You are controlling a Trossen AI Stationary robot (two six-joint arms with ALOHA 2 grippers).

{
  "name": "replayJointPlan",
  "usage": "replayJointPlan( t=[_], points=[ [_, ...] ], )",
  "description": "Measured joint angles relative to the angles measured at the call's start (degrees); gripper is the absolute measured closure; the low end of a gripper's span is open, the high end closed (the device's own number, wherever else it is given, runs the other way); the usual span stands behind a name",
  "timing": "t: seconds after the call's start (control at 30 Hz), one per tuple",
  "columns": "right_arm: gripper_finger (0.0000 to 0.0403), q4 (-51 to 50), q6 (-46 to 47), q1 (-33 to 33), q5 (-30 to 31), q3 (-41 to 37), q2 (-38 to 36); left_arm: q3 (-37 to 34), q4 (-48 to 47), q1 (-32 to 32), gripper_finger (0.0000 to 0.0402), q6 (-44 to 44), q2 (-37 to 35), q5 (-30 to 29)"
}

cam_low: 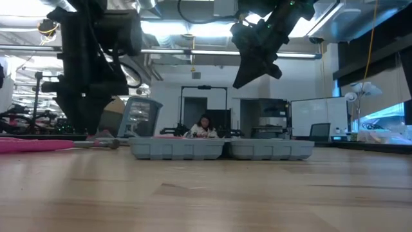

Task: Prefit tool cases
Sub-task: Put the orange hammer into the gray tool case

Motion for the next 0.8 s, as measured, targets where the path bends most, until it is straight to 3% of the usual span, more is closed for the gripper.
replayJointPlan(
  t=[0.17,0.57,0.67,0.8],
  points=[
    [0.0403,0.0,0.0,0.0,0.5,0.0,0.0,0.0,4.0,-0.2,0.0236,-0.7,1.9,1.1],
    [0.0403,0.0,-0.1,0.0,1.1,0.0,0.0,0.0,2.7,-0.5,0.0240,-3.4,5.4,2.3],
    [0.0403,0.0,-0.1,0.0,1.5,0.0,0.0,0.0,2.4,-0.4,0.0262,-3.3,7.7,2.4],
    [0.0403,0.0,-0.1,0.0,1.5,0.0,0.0,-0.6,4.1,0.6,0.0324,-2.1,11.0,6.1]
  ],
)
